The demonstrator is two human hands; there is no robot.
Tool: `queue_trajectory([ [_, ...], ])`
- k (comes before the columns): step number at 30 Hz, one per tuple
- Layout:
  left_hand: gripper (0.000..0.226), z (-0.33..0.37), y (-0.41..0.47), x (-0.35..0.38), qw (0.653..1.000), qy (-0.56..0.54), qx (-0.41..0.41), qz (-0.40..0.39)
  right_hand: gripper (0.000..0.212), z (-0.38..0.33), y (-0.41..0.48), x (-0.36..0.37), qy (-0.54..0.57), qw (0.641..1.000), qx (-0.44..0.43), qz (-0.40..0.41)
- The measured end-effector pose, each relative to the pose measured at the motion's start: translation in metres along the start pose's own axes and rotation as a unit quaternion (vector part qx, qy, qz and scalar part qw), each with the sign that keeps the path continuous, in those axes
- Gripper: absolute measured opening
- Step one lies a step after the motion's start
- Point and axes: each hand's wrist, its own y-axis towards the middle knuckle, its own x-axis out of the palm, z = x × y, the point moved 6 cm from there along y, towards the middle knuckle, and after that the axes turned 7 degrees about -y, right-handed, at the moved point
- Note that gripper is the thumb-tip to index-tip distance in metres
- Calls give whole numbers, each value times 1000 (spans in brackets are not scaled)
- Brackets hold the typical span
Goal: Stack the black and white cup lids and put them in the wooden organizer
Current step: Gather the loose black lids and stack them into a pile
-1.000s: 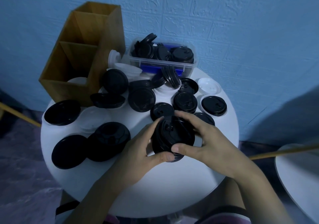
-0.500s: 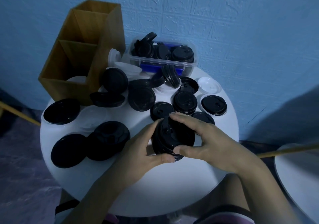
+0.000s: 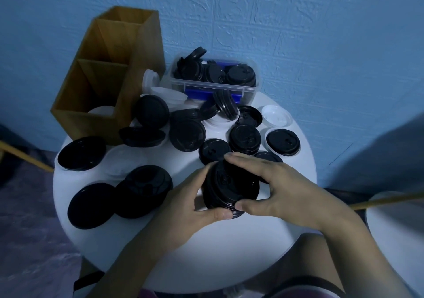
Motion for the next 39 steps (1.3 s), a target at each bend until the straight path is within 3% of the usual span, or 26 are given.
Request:
queue_trajectory([
  [3, 80, -3, 1, -1, 1000, -8, 0, 0, 87, -6, 2, 0, -53, 998, -8, -11],
  [26, 82, -7, 0, -1, 999, 14, 16, 30, 86, -10, -7, 11, -121, 992, 20, 11],
  [33, 111, -14, -1, 3, 999, -13, 0, 37, 87, -6, 4, 9, -58, 998, 25, 23],
  [39, 95, -17, 2, 0, 998, -6, 12, 63, 66, 7, 11, 7, 99, 995, 18, -9],
])
